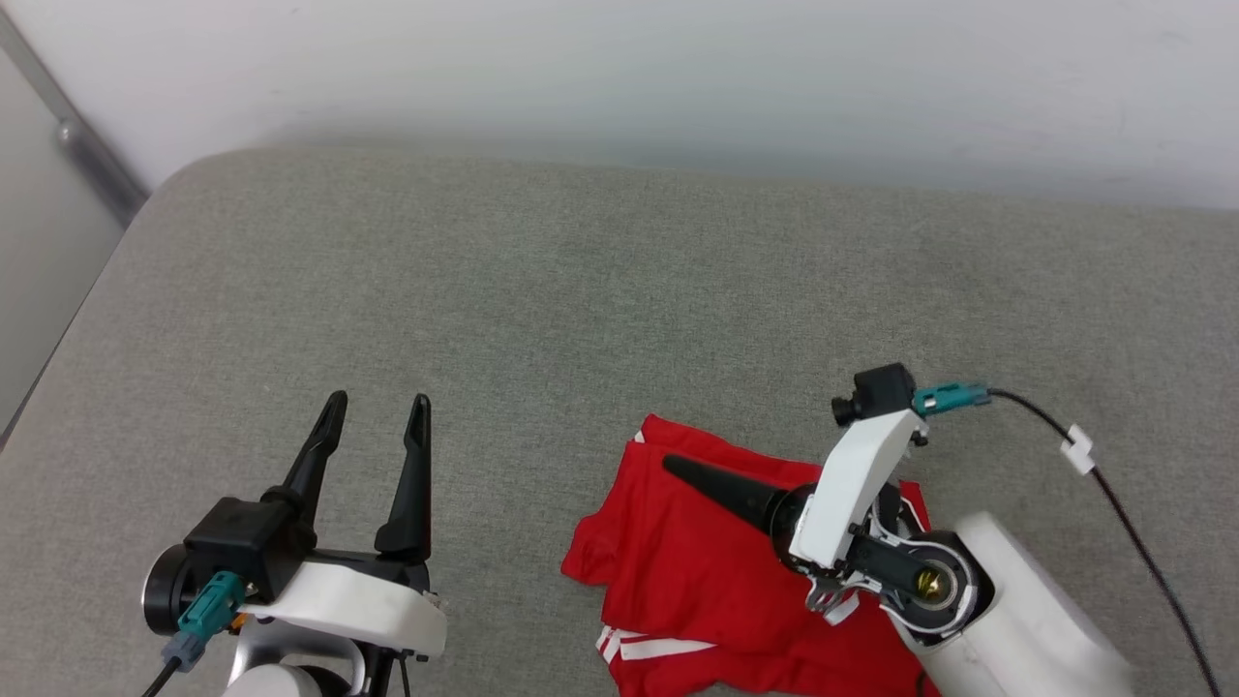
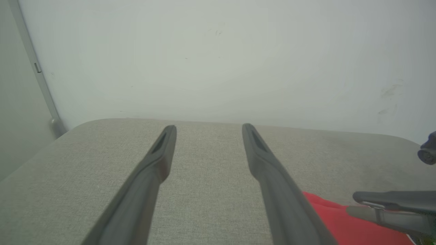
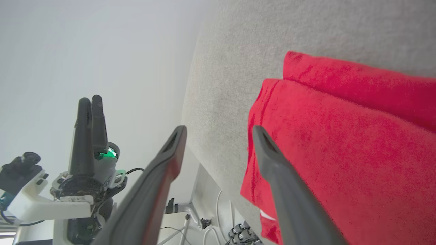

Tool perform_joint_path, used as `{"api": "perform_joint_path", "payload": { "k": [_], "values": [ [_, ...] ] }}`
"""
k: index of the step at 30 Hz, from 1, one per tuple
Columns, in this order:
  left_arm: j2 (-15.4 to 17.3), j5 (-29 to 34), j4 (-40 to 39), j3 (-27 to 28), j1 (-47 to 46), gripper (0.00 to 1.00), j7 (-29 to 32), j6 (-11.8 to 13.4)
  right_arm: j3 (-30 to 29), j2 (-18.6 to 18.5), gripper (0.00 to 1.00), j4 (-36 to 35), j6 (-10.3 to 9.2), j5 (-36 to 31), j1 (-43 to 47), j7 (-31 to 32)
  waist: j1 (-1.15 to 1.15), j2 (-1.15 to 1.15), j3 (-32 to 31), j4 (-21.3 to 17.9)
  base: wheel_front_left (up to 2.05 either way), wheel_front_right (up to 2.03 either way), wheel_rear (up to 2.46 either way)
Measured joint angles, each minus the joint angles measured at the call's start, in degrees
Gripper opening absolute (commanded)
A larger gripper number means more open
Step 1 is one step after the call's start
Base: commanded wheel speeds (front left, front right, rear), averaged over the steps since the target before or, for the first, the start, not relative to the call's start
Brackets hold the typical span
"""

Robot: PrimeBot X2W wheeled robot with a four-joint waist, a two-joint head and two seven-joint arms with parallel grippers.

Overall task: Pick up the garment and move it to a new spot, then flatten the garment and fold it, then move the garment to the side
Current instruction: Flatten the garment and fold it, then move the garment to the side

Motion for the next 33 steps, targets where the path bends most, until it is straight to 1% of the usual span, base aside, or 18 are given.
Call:
{"api": "perform_joint_path", "payload": {
  "k": [1,3,6,8,10,11,14,17,18,20,22,24,28,31,33],
  "values": [
    [0.0,0.0,0.13,-0.01,0.0,1.0,-0.03,0.0,0.93,-1.02,1.0,-1.14,0.01,-1.93,-0.48,-1.32,0.0,0.0,-0.11,-0.12,0.0,0.0,0.0],
    [0.02,-0.02,0.37,0.08,0.01,1.0,-0.2,0.02,3.35,-4.05,1.0,-3.37,0.01,-8.23,-1.51,-5.48,0.0,0.0,-0.33,-0.48,0.0,0.0,0.0],
    [0.05,-0.08,0.66,0.27,0.08,1.0,-0.51,0.24,5.95,-9.29,1.0,-4.3,0.01,-20.95,-2.91,-13.12,0.0,0.0,-0.76,-1.19,0.0,0.0,0.0],
    [0.12,-0.09,0.93,0.58,0.27,1.0,-0.54,0.58,5.7,-11.9,1.0,-3.64,0.01,-28.06,-3.09,-16.33,0.0,0.0,-1.13,-1.79,0.0,0.0,0.0],
    [0.18,-0.16,1.1,0.89,0.75,1.0,-0.68,0.97,3.69,-13.55,1.0,-2.79,0.02,-34.63,-2.98,-18.89,0.0,0.0,-1.54,-2.49,0.0,0.0,0.0],
    [0.2,-0.18,1.32,1.03,1.21,1.0,-0.96,1.14,0.34,-14.92,1.0,-2.42,0.01,-39.87,-2.28,-20.57,0.0,0.0,-1.85,-3.21,0.0,0.0,0.0],
    [0.29,-0.55,1.52,1.36,1.32,1.0,-1.05,1.53,-5.84,-15.67,1.0,-3.35,0.01,-46.42,0.92,-22.68,0.0,0.0,-2.31,-4.26,0.0,0.0,0.0],
    [0.52,-0.58,1.96,1.75,1.65,1.0,-1.31,1.63,-13.06,-15.48,1.0,-7.25,0.01,-52.42,4.54,-25.58,0.0,0.0,-2.79,-5.25,0.0,0.0,0.0],
    [0.64,-0.59,2.13,1.89,1.89,1.0,-1.36,1.78,-15.79,-14.9,1.0,-9.23,0.01,-53.93,5.79,-26.92,0.0,0.0,-2.95,-5.58,0.0,0.0,0.0],
    [0.68,-0.6,2.54,1.97,2.26,1.0,-1.56,1.99,-19.97,-13.1,1.0,-13.84,0.01,-57.38,8.67,-29.34,0.0,0.0,-3.35,-6.19,0.0,0.0,0.0],
    [0.71,-0.6,2.9,2.03,2.41,1.0,-1.74,2.04,-23.51,-10.43,1.0,-18.73,0.02,-59.56,12.17,-31.43,0.0,0.0,-3.81,-6.65,0.0,0.0,0.0],
    [0.71,-0.59,3.41,1.98,2.63,1.0,-1.97,2.05,-25.59,-7.95,1.0,-23.2,0.02,-61.08,16.1,-32.32,0.0,0.0,-4.28,-7.05,0.0,0.0,0.0],
    [0.73,-0.58,4.41,1.8,3.78,1.0,-2.1,2.23,-27.29,-3.79,1.0,-31.11,0.02,-63.43,23.61,-32.4,0.0,0.0,-5.31,-7.66,0.0,0.0,0.0],
    [0.76,-0.59,5.05,1.69,4.43,1.0,-2.31,2.27,-27.78,-1.79,1.0,-35.22,0.02,-64.18,28.16,-30.65,0.0,0.0,-5.85,-8.03,0.0,0.0,0.0],
    [0.8,-0.57,5.6,1.51,4.62,1.0,-2.32,2.27,-27.61,-1.12,1.0,-37.15,0.02,-64.64,30.3,-29.53,0.0,0.0,-6.06,-8.13,0.0,0.0,0.0]
  ]
}}
